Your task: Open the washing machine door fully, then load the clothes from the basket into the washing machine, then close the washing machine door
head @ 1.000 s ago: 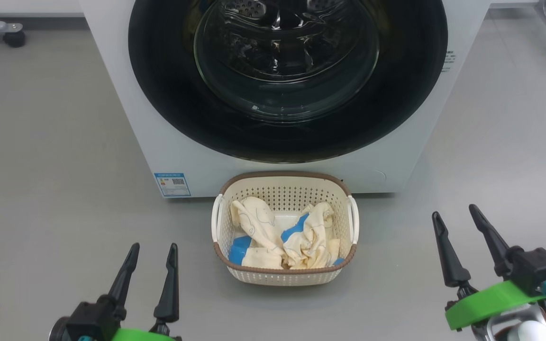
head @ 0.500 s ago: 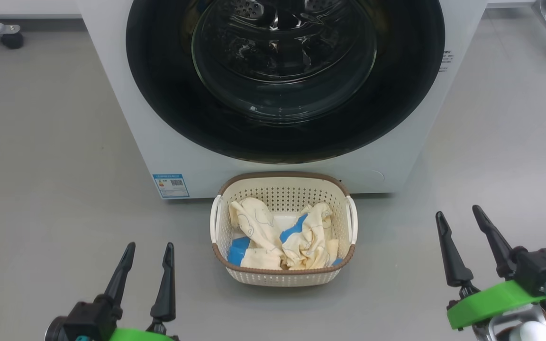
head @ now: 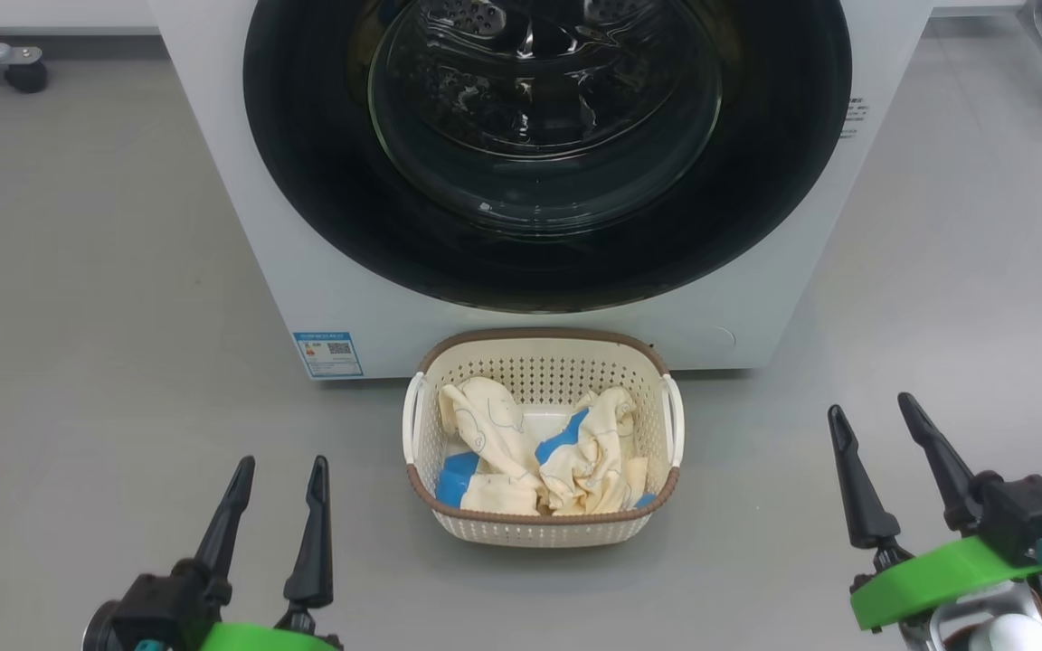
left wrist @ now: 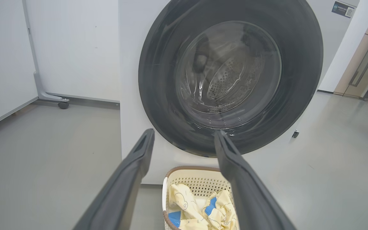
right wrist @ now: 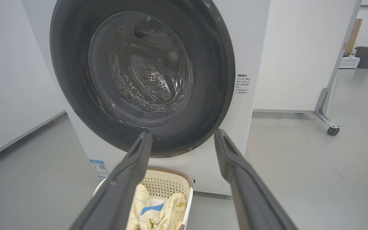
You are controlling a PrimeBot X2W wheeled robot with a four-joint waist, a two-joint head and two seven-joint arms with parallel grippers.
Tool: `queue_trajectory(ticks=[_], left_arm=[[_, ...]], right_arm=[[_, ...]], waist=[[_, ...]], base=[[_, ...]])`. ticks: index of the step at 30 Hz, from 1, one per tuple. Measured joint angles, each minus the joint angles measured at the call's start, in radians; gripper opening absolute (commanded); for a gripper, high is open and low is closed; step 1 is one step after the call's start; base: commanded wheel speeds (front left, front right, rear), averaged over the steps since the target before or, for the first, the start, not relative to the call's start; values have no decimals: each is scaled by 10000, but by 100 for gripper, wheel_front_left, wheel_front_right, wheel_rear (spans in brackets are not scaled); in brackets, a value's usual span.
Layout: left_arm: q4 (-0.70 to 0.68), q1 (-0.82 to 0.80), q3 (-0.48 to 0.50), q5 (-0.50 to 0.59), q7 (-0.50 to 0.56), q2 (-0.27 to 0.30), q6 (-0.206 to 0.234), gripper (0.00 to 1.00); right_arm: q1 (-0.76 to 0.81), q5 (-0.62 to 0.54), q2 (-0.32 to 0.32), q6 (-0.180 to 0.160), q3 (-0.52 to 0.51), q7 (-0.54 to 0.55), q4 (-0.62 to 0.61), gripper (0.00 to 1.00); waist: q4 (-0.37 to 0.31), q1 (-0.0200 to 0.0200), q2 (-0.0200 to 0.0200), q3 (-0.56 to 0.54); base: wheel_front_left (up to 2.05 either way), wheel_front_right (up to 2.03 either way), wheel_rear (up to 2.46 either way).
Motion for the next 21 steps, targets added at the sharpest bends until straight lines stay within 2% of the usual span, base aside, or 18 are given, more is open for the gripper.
queue_trajectory(ticks=[11, 21], left_arm=[[-75, 139, 4, 25, 0, 4, 0, 100], [-146, 138, 63, 123, 0, 6, -21, 100]], right_arm=[[0, 0, 0, 0, 29, 0, -2, 100], [-1, 0, 4, 0, 79, 0, -12, 100]], waist=[[-26, 0, 0, 20], [-47, 0, 0, 122]], base=[[8, 10, -17], [79, 79, -158]])
